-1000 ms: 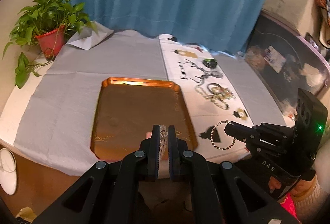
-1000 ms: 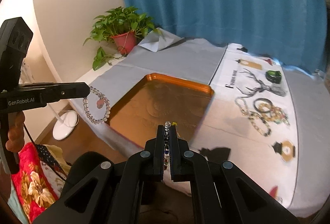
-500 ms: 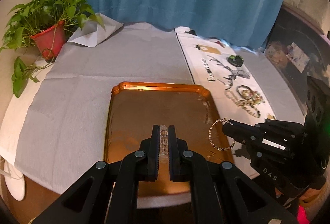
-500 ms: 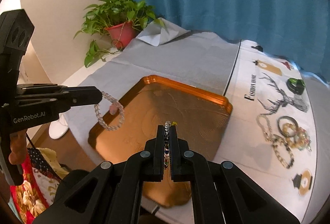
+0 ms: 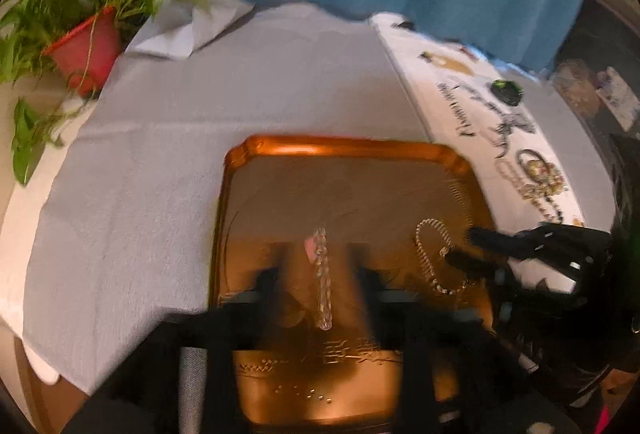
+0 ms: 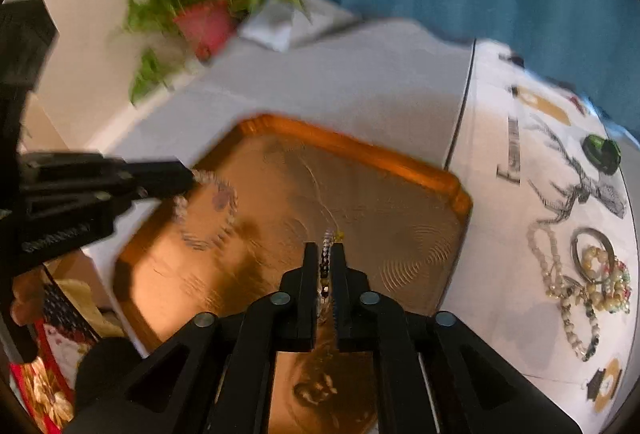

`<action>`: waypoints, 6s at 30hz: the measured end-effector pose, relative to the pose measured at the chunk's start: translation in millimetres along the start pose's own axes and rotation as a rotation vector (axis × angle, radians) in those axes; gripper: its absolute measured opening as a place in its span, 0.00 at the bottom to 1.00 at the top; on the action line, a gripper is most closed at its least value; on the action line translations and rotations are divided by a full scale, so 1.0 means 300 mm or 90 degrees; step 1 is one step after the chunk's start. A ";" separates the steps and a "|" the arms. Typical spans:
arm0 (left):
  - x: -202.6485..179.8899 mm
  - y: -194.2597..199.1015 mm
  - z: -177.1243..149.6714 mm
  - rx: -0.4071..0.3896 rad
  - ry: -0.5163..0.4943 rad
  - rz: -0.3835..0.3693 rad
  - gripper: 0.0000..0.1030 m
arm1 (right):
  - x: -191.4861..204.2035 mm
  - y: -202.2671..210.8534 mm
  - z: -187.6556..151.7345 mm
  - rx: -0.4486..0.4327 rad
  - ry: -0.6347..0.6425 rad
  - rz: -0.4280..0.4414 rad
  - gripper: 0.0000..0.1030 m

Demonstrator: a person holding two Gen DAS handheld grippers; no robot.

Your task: Organize jewelry

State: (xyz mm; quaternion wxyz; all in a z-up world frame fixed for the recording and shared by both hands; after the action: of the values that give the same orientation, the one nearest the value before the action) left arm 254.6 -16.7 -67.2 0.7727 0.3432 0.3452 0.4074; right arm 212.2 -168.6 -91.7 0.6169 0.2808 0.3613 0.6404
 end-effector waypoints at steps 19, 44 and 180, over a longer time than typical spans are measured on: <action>-0.205 0.408 -0.487 -0.084 0.064 0.044 0.93 | -0.057 0.487 -0.403 -0.054 -0.069 -0.050 0.78; -0.496 0.674 -0.637 -0.161 -0.036 0.068 0.94 | -0.050 0.900 -0.638 -0.173 -0.106 -0.051 0.81; -0.779 -0.337 -0.180 0.216 -0.193 -0.103 0.42 | -0.857 0.306 -0.625 0.001 -0.299 -0.191 0.12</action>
State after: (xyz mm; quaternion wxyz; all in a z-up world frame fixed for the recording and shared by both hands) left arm 150.0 -249.3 -118.3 0.7769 0.4966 0.3156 0.2239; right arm 28.2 -443.7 -104.4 0.7714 0.3651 0.2466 0.4591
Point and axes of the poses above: each gripper's, at about its wrist camera, not at the fingertips, and y roughly against the way its jaws point, x to its left, z to its top, the point moved 1 cm from there along -y, roughly the way its jaws point, and after that the axes turned 12 degrees about -z, right-handed, at the moved point
